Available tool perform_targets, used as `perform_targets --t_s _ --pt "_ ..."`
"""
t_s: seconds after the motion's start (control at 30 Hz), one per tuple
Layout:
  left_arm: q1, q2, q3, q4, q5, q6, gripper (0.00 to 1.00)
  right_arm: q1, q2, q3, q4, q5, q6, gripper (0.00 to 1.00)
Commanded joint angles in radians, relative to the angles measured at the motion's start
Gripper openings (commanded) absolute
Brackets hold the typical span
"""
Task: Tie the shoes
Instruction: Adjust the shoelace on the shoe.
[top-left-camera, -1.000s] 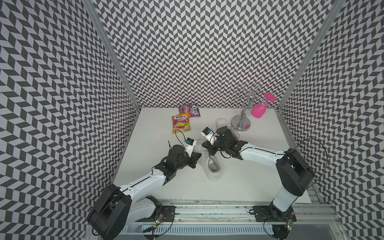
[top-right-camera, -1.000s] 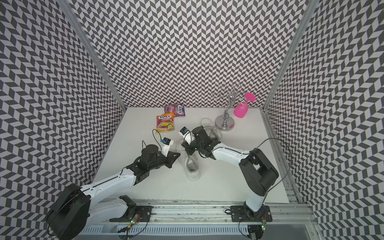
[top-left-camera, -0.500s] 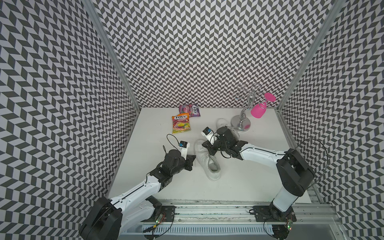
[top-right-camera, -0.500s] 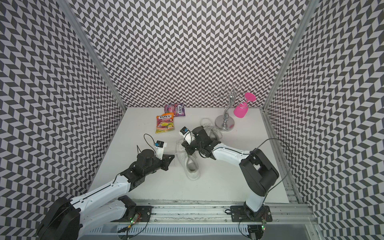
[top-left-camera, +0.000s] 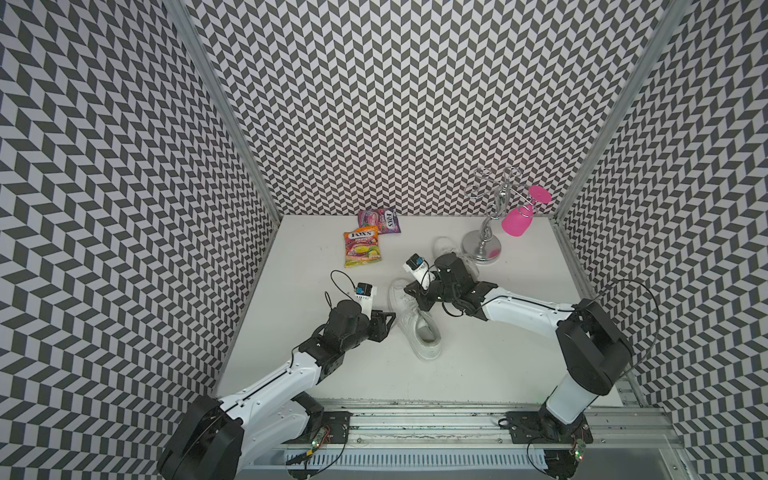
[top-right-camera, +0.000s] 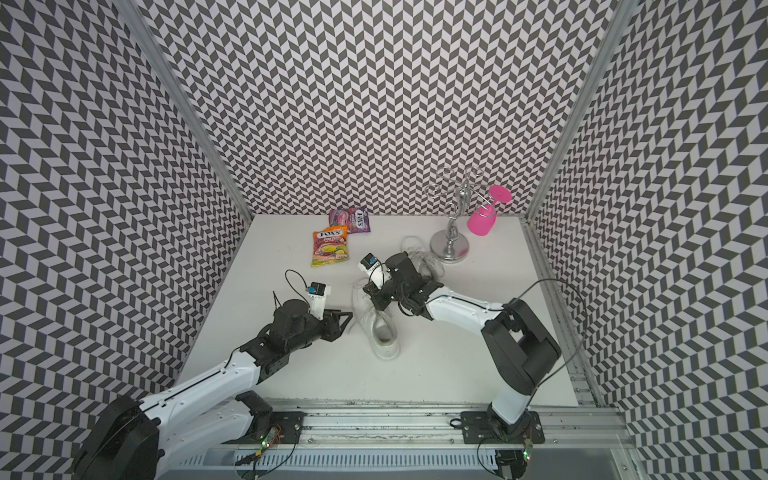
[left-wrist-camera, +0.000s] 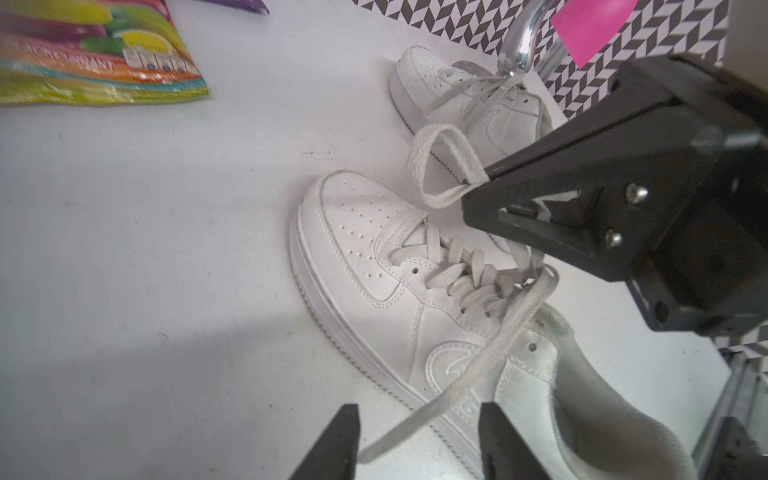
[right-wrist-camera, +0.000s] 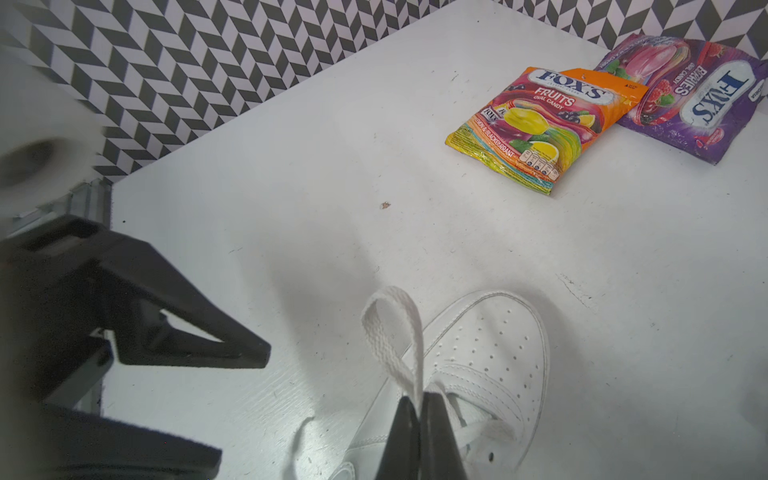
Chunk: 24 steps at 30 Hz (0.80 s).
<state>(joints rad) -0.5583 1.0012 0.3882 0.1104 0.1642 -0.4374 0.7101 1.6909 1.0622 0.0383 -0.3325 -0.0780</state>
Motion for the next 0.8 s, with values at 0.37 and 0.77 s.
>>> perform_targets --t_s 0.37,0.77 --pt "0.287 0.026 0.052 0.324 0.457 -0.328 0.83 -0.002 -0.056 -0.054 0.091 -0.063 0.002 0.00" --pt "0.243 0.228 0.092 0.460 0.539 -0.344 0.67 0.000 -0.062 -0.064 0.093 -0.081 0.004 0.00"
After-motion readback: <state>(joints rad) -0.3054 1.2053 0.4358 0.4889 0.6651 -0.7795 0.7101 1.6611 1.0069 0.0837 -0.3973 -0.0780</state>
